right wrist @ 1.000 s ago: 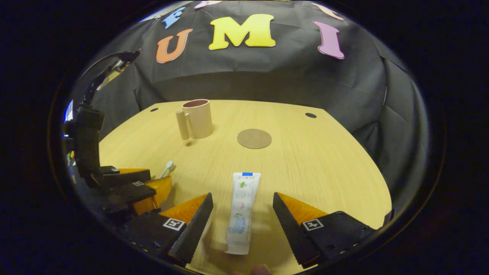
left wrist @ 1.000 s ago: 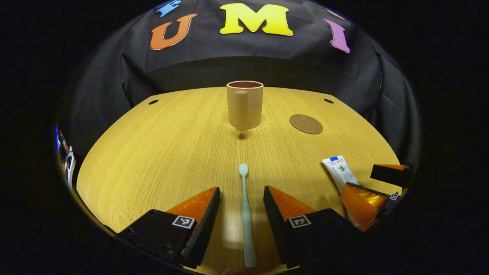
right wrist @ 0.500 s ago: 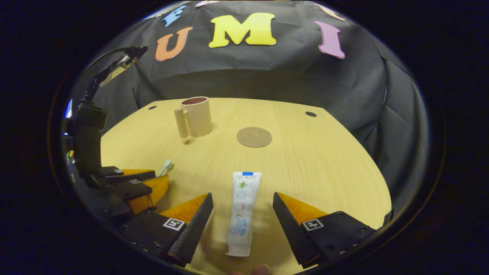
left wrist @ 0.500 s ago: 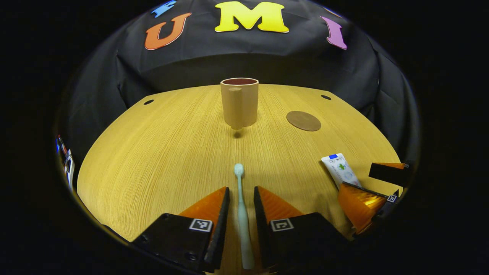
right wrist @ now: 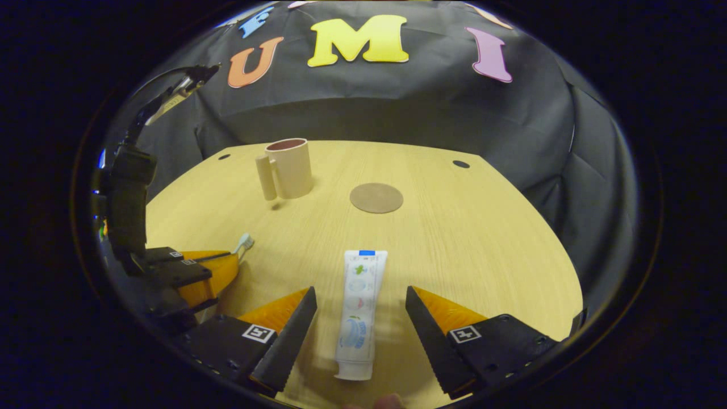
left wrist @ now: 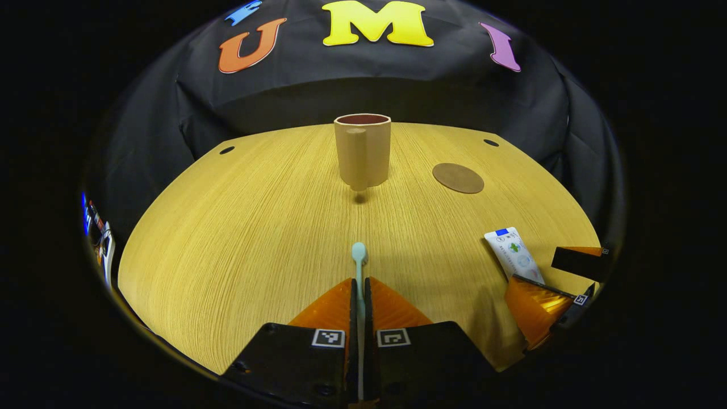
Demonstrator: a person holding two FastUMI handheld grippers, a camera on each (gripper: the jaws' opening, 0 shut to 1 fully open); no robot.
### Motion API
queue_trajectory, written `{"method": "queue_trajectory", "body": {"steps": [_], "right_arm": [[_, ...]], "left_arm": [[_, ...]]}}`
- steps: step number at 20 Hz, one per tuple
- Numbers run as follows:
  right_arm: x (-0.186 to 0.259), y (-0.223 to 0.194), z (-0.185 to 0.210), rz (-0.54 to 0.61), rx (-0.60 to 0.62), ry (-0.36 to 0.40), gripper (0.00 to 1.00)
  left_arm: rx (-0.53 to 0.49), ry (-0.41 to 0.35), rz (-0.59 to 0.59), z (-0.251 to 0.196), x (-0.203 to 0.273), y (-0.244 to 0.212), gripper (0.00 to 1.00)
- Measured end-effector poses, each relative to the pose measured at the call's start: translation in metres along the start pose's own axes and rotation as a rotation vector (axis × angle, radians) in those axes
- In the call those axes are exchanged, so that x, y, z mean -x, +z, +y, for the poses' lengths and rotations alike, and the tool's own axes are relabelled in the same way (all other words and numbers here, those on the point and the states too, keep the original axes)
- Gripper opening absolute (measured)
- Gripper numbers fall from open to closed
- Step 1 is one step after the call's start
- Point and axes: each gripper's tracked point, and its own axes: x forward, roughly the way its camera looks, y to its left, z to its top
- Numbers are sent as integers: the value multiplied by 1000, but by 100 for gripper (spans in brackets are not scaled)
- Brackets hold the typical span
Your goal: Put the toothbrush and toothpaste on the desktop into the cup, then pick up the cup and place it on the coaster on the desktop.
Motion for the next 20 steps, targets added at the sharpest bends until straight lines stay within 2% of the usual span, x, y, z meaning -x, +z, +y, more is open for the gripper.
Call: {"method": "queue_trajectory", "body": {"steps": [1, 3, 6, 7, 10, 12, 13, 15, 16, 17, 19, 20], "right_arm": [[-2, -3, 0, 15, -6, -1, 95], [-3, -9, 0, 49, -7, 3, 98], [-8, -18, 4, 99, -8, 20, 94], [-8, -19, 6, 108, -10, 25, 84], [-8, -22, 10, 129, -15, 43, 74], [-8, -21, 11, 134, -16, 45, 59], [-13, -23, 10, 142, -9, 35, 59], [-10, -20, 12, 150, -12, 39, 39], [-11, -21, 10, 146, -12, 34, 40], [-9, -18, 11, 149, -13, 37, 33], [-7, -17, 13, 145, -12, 45, 33], [-6, -15, 15, 143, -13, 56, 25]], "left_arm": [[3, -2, 1, 0, 0, 1, 5], [4, -4, -1, 0, -1, 0, 5], [2, -11, 0, 0, 0, 0, 3], [5, -11, 1, 1, 0, 1, 3], [15, -3, -5, 6, 2, 5, 3], [15, 2, -18, 6, 4, 12, 3], [17, 0, -23, 6, 4, 14, 4], [17, -2, -34, 9, 4, 18, 3], [17, -3, -40, 8, 5, 21, 3], [14, -3, -46, 8, 6, 24, 3], [13, -5, -61, 8, 9, 30, 3], [12, -7, -70, 8, 10, 33, 3]]}}
